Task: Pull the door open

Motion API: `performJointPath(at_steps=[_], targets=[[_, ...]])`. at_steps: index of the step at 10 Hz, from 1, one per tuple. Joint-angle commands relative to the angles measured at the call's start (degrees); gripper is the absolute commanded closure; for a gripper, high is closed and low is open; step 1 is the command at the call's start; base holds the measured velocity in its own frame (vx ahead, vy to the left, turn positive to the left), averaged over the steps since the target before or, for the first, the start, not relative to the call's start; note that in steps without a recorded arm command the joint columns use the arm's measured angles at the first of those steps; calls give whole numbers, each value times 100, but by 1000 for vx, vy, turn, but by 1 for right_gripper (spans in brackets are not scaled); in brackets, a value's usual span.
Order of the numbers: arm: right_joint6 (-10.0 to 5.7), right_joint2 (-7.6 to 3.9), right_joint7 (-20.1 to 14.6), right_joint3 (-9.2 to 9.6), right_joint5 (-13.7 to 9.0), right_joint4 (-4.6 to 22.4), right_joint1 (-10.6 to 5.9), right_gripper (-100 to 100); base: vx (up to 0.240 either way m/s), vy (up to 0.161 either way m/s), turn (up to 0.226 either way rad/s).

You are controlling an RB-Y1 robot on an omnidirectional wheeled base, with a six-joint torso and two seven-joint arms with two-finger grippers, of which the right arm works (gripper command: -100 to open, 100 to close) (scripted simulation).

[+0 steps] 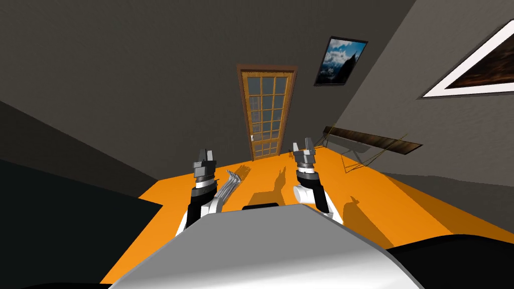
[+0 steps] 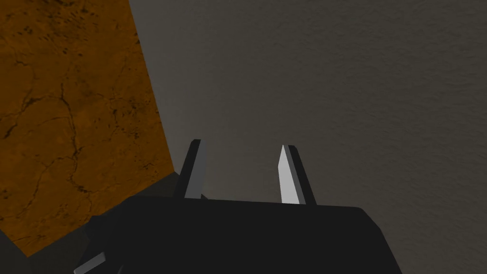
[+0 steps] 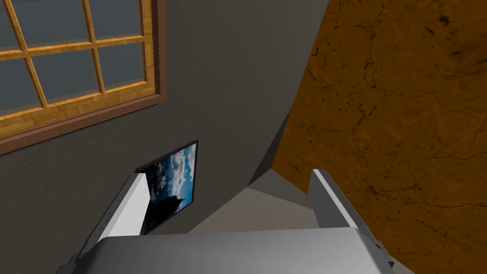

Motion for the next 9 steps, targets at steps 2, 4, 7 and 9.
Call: performJointPath(at_steps=[2,4,7,9], targets=[[-73,-64,-163,-31,-170,283,-118,-100,13,-78,85],[-138,-106,-291,-34,-303,480,-173,-100,36,-74,119],[-235,-168,-484,-39,-505,780,-255,-100,29,-90,106],[-310,-206,-633,-42,-661,1010,-318,-100,28,-83,137]])
